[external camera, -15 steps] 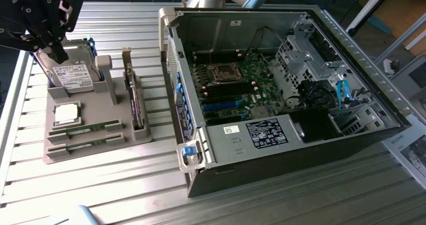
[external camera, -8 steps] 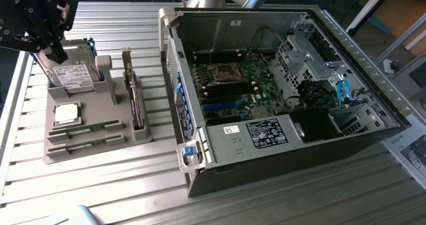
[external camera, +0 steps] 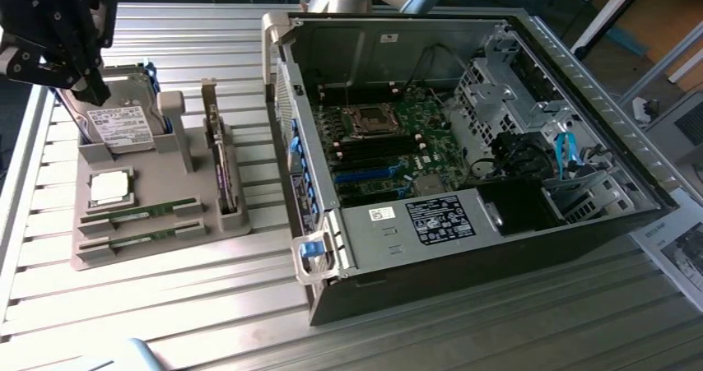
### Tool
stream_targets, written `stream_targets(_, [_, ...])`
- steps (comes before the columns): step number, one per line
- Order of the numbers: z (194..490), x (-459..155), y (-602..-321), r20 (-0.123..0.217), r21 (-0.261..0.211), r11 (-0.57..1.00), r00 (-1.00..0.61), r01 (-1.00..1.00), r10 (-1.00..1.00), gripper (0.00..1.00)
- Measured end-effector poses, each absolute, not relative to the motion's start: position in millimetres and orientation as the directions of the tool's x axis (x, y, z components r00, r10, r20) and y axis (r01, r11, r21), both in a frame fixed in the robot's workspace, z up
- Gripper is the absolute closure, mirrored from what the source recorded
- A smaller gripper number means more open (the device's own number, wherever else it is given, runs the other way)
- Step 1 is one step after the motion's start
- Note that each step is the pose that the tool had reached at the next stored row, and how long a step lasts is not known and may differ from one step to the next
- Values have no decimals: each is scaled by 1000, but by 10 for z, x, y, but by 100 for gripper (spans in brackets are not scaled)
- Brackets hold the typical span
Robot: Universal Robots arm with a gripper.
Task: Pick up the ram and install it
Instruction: 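Pick up the ram and move it above insertion slot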
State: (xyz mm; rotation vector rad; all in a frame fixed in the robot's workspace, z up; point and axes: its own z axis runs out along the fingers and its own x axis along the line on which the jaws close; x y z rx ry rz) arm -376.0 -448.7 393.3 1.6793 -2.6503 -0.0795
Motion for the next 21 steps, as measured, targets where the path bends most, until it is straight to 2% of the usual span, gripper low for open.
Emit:
stream_targets(10, [3933,-3760,-4487,-24,44,221,-222,-974,-975,90])
stream_targets(13, [3933,-3760,-4487,-24,44,92,-93,-995,-995,90])
stream_targets(21, [3933,-3760,-4487,-24,44,82,-83,-996,-996,90])
